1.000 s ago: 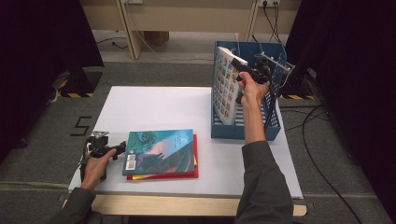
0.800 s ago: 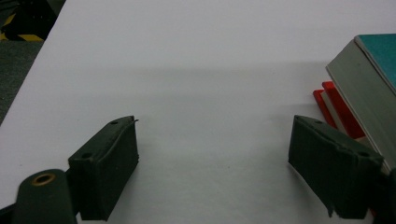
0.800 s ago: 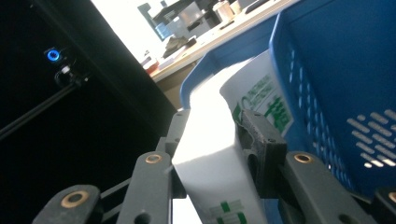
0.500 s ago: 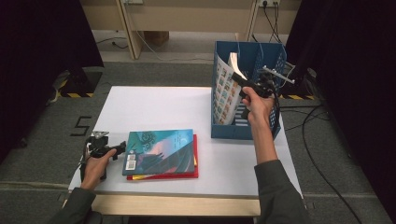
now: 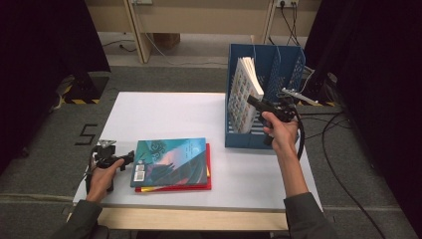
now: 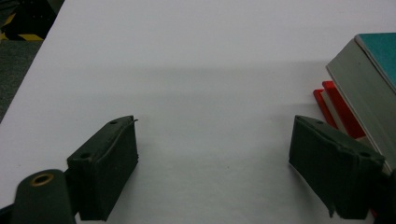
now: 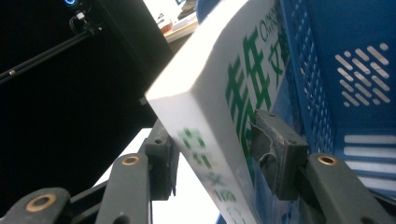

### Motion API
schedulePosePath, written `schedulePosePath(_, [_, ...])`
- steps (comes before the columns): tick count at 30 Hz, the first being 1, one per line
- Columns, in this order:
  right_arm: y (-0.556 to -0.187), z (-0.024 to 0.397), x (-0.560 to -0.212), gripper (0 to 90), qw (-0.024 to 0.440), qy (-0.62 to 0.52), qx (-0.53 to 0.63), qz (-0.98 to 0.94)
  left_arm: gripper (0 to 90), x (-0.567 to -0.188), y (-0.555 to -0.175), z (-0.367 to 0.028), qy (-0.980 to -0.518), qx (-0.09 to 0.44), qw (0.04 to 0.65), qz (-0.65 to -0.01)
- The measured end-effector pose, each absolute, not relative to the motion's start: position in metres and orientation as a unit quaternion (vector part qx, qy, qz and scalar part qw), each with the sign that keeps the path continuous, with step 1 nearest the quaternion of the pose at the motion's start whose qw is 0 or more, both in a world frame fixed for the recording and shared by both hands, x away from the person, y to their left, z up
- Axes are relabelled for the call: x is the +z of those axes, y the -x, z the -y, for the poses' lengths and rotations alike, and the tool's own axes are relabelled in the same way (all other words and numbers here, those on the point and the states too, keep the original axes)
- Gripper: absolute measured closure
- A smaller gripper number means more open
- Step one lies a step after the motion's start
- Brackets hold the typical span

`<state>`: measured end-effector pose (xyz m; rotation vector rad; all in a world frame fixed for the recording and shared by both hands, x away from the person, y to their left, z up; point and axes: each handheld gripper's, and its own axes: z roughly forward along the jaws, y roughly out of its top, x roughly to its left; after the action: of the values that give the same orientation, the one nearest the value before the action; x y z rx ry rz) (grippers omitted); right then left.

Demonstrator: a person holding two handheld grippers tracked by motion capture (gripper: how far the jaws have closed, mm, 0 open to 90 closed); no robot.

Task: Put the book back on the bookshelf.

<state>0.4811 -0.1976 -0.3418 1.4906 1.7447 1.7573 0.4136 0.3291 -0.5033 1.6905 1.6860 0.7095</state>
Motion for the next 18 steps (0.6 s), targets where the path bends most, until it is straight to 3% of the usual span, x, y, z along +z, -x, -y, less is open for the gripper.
schedulePosePath(13, [-0.503, 0.148, -0.356, 63.4, 0.114, -0.491, 0.583, -0.637, 14.6, -0.503, -0.414, -0.329, -0.644, 0.270, 0.319, -0.641])
schedulePosePath(16, [-0.504, 0.131, -0.351, 64.6, 0.163, -0.477, 0.557, -0.660, 14.6, -0.503, -0.414, -0.329, -0.644, 0.270, 0.320, -0.640])
schedulePosePath(18, [-0.508, 0.128, -0.350, 64.9, 0.167, -0.482, 0.552, -0.660, 14.7, -0.503, -0.414, -0.329, -0.644, 0.268, 0.322, -0.640])
